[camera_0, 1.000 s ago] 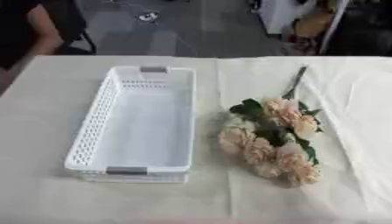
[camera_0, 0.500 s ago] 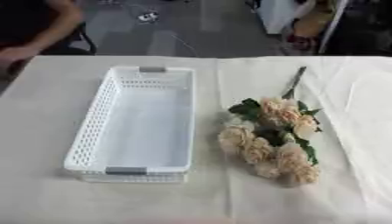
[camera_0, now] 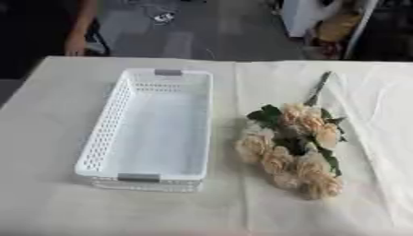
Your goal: Pick up objects on the table and place them in the box.
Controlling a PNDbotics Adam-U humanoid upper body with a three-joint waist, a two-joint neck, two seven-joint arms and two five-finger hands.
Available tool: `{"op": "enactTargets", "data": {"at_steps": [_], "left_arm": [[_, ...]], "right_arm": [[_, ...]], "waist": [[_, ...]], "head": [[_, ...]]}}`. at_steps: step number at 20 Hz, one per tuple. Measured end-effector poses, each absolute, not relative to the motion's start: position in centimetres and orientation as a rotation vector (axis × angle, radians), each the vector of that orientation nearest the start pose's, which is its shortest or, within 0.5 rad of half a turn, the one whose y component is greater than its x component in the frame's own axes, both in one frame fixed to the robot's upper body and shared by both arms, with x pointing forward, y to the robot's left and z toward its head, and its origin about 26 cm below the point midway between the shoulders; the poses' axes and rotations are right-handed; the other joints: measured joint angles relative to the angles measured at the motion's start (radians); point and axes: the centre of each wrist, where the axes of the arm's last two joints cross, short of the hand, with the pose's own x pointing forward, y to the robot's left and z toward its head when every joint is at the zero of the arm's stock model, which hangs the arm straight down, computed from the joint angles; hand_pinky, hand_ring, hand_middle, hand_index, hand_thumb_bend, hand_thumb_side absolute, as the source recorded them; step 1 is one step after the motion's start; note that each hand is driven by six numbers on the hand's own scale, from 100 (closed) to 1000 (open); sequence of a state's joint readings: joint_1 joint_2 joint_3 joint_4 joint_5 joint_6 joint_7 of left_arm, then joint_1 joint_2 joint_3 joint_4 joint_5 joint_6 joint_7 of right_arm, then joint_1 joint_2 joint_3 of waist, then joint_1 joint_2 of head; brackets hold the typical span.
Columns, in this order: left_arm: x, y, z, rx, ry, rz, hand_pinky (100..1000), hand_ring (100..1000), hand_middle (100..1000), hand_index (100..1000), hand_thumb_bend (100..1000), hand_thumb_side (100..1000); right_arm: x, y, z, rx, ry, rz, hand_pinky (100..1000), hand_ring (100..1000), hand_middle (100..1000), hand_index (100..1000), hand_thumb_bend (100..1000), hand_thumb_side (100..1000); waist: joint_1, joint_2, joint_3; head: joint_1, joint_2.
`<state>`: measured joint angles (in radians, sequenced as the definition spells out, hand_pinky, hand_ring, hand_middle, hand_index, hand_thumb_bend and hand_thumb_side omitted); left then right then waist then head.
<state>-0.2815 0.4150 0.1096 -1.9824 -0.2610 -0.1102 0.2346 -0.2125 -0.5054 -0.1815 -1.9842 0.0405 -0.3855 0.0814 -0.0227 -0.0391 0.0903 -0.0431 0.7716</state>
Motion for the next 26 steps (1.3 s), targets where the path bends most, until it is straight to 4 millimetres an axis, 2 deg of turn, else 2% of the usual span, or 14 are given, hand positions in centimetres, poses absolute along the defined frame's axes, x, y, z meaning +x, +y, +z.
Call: {"op": "enactTargets", "data": {"at_steps": [4,7,12,18,21,22,23,26], "left_arm": [[29.7,30.3,21.2,0.737,-2.393,-0.303,572,713,749,799,100,792],[29.7,30.3,21.2,0.737,-2.391,-0.307,572,713,749,799,100,791],[29.7,30.2,21.3,0.730,-2.388,-0.328,572,713,748,798,100,791],[29.8,30.1,21.2,0.721,-2.386,-0.346,572,714,748,798,100,790],[29.8,30.1,21.2,0.718,-2.384,-0.352,571,714,747,798,100,790],[29.8,30.1,21.2,0.716,-2.382,-0.355,571,714,747,798,100,788],[29.8,30.1,21.2,0.715,-2.382,-0.357,571,715,748,798,100,790],[29.8,30.0,21.2,0.709,-2.381,-0.364,571,714,746,798,100,789]], "right_arm": [[28.9,-36.6,23.7,-0.633,-2.348,0.988,769,874,819,950,100,100],[30.4,-38.9,25.5,-0.748,-2.214,1.167,820,913,850,953,100,100],[33.8,-42.7,27.9,-0.891,-1.978,1.376,848,932,873,947,100,100],[37.0,-45.2,26.6,-0.954,-1.754,1.524,868,942,898,936,104,104],[38.3,-45.3,25.5,-0.955,-1.688,1.594,870,940,901,936,115,121],[38.7,-45.2,25.1,-0.954,-1.672,1.615,879,943,912,937,161,142],[39.0,-45.2,24.6,-0.951,-1.651,1.638,876,942,908,937,132,140],[40.0,-44.7,23.9,-0.955,-1.611,1.705,885,945,919,938,154,169]], "waist": [[-0.009,-0.007,0.008],[-0.010,-0.009,0.015],[-0.016,-0.010,0.029],[-0.014,-0.009,0.037],[-0.011,-0.006,0.042],[-0.011,-0.005,0.042],[-0.011,-0.004,0.042],[-0.010,-0.004,0.044]], "head": [[0.020,0.000],[0.030,0.000],[0.033,0.000],[0.015,0.000],[0.003,0.000],[-0.002,0.000],[-0.006,0.000],[-0.026,0.000]]}}
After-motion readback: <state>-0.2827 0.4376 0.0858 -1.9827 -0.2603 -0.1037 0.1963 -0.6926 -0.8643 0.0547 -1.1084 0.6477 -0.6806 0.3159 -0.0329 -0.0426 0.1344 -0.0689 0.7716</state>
